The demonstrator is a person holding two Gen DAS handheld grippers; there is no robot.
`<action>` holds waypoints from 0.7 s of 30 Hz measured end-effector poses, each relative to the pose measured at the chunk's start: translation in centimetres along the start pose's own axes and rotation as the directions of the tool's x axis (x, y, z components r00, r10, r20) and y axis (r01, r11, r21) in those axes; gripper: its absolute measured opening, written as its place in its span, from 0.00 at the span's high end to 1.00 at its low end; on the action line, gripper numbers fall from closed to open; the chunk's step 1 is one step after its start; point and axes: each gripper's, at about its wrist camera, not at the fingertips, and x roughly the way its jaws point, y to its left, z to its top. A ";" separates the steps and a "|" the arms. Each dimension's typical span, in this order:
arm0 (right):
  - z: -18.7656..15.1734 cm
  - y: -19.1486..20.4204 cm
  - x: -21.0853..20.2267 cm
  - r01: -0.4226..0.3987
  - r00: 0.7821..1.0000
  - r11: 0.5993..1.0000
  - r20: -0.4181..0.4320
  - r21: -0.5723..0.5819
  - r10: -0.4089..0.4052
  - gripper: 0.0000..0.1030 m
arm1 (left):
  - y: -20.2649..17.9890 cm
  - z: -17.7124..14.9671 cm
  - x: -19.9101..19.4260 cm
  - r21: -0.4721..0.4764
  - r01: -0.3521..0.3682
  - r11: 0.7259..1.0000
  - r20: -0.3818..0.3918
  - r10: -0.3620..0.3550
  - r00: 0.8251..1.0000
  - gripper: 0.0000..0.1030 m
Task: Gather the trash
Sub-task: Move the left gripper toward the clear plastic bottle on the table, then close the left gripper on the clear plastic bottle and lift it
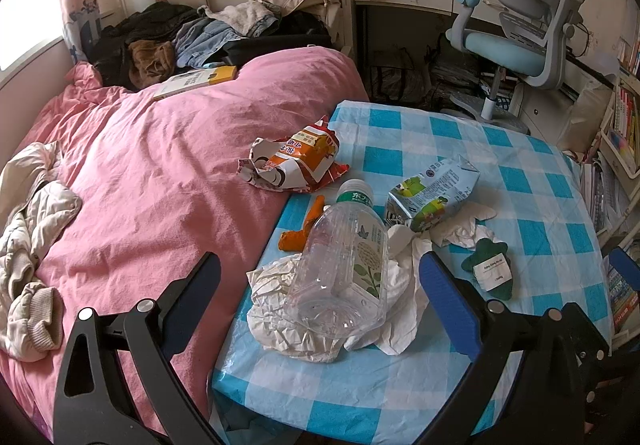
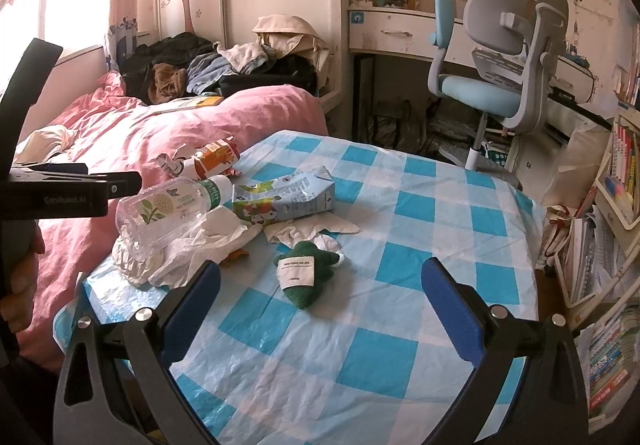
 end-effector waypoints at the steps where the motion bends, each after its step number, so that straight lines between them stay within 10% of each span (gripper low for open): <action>1: 0.0 0.0 0.0 0.000 1.000 1.000 0.000 0.001 0.000 0.06 | 0.1 0.0 0.0 0.000 0.002 1.000 -0.001 -0.002 1.000 0.07; 21: -0.1 1.4 0.6 -0.054 0.998 0.999 -0.026 -0.008 0.054 0.06 | 4.4 -1.2 -0.4 -0.050 -0.012 0.999 -0.046 0.010 0.999 0.07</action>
